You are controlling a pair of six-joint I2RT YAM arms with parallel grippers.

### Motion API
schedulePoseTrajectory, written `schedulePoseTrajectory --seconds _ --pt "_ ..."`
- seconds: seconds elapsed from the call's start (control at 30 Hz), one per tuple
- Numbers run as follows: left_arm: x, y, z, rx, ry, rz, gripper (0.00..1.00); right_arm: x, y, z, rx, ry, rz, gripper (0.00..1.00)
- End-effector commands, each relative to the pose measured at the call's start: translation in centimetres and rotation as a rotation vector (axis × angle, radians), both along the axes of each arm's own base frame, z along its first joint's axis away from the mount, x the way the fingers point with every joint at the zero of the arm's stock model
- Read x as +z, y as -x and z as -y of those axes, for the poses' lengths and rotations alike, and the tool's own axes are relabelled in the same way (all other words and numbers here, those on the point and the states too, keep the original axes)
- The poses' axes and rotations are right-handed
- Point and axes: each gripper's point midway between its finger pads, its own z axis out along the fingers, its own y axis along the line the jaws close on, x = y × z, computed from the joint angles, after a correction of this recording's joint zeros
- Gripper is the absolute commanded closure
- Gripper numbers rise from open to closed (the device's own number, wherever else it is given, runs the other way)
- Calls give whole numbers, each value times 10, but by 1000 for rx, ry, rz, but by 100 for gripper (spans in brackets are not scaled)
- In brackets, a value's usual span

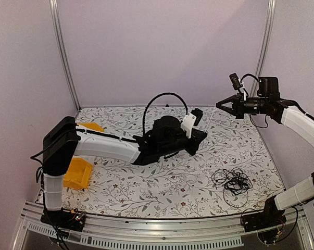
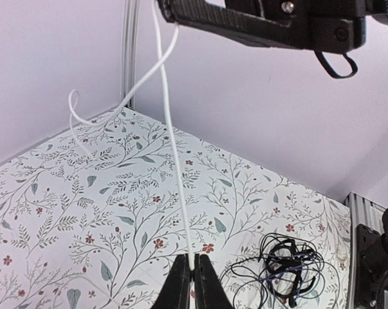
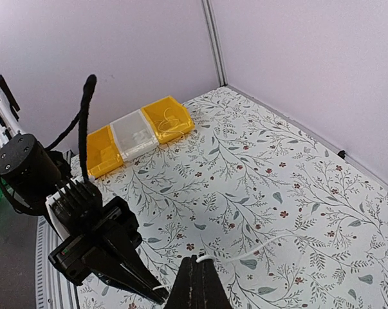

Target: Untangle the cables

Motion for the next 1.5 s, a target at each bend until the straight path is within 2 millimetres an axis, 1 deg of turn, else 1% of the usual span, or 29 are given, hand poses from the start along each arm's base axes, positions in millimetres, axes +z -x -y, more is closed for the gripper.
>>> schedulePoseTrajectory --seconds 0.0,0.07,0.17,0.2,0.27,0.37,0.4,0.47,0.57,0.6,0.7,0.8,0.87,0.93,1.03,1.1,1.2,1.37,1.47 --pt "5 1 -21 14 -27 2 100 16 -28 32 -150 -68 9 100" --pt "-1 4 -28 14 -51 -10 100 14 -30 33 -151 -83 -16 96" --pt "0 5 -40 37 -67 -2 100 5 -22 26 -73 -98 -54 73" --pt "3 4 -43 42 -73 6 100 2 -21 24 -52 -101 -69 69" --pt "9 1 -50 48 -98 10 100 -2 -18 22 -27 -101 -82 66" --pt "19 -6 -62 35 -136 -18 100 -7 -15 24 -35 -78 -68 62" --pt "18 -10 -70 36 -168 -48 100 -9 -13 25 -42 -68 -60 61" --pt "24 -17 -80 29 -197 -96 100 -20 -10 28 -52 -39 -47 58" --pt "18 -29 -102 58 -280 -183 100 -43 -5 32 -66 4 -50 56" --pt "17 -32 -109 74 -302 -200 100 -53 -2 33 -66 18 -52 54" --pt "18 -44 -133 134 -356 -242 100 -84 4 36 -69 72 -58 52" --pt "20 -56 -162 216 -395 -270 100 -109 7 39 -67 119 -64 50" --pt "22 -65 -185 276 -415 -277 100 -118 4 43 -78 161 -40 50" --pt "27 -73 -210 337 -425 -285 100 -121 1 44 -87 175 -34 50" --pt "33 -83 -248 418 -440 -297 100 -123 2 43 -77 172 -39 49" --pt "35 -88 -276 483 -462 -312 100 -126 3 43 -74 178 -43 49" --pt "39 -93 -314 553 -492 -325 100 -131 2 44 -72 189 -48 49" --pt "46 -99 -375 710 -601 -249 100 -136 1 44 -62 200 -57 48" --pt "47 -101 -409 774 -615 -251 100 -139 1 43 -55 203 -68 48"
